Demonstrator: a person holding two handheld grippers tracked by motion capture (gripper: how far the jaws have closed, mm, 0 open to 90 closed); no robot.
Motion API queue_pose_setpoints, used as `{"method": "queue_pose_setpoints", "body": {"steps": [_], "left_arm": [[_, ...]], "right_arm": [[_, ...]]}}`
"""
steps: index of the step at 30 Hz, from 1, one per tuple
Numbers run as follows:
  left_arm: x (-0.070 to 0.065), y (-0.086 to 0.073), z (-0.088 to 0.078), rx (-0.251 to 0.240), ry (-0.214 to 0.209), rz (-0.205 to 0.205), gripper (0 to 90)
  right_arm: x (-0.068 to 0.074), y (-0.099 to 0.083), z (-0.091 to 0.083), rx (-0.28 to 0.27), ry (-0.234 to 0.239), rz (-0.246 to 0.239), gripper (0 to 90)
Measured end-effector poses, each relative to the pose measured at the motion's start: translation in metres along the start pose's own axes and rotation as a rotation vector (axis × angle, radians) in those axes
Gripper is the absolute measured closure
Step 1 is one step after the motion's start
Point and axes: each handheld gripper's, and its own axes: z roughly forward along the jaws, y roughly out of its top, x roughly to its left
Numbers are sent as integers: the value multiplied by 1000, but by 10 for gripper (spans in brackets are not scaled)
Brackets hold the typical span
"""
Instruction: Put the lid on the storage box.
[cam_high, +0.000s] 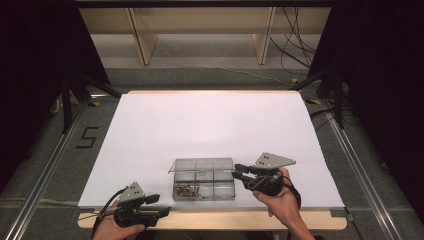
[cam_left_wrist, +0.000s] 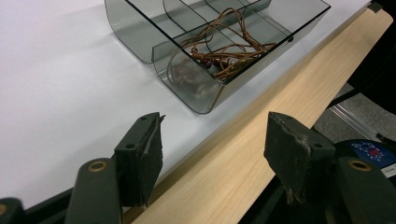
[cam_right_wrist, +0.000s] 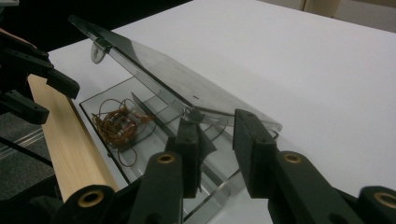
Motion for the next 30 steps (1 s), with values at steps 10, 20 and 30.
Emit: {"method": "queue_pose_setpoints", "body": {"steps": [10, 20, 30], "left_arm": [[0, 0, 0, 0, -3, -2, 360], [0, 0, 0, -6, 6, -1, 359], [0, 0, 0, -4, -5, -6, 358]], "right_arm": [[-3, -9, 1, 20, -5, -28, 740], [-2, -18, 3, 60, 18, 37, 755], [-3, -22, 4, 57, 10, 8, 762]]}}
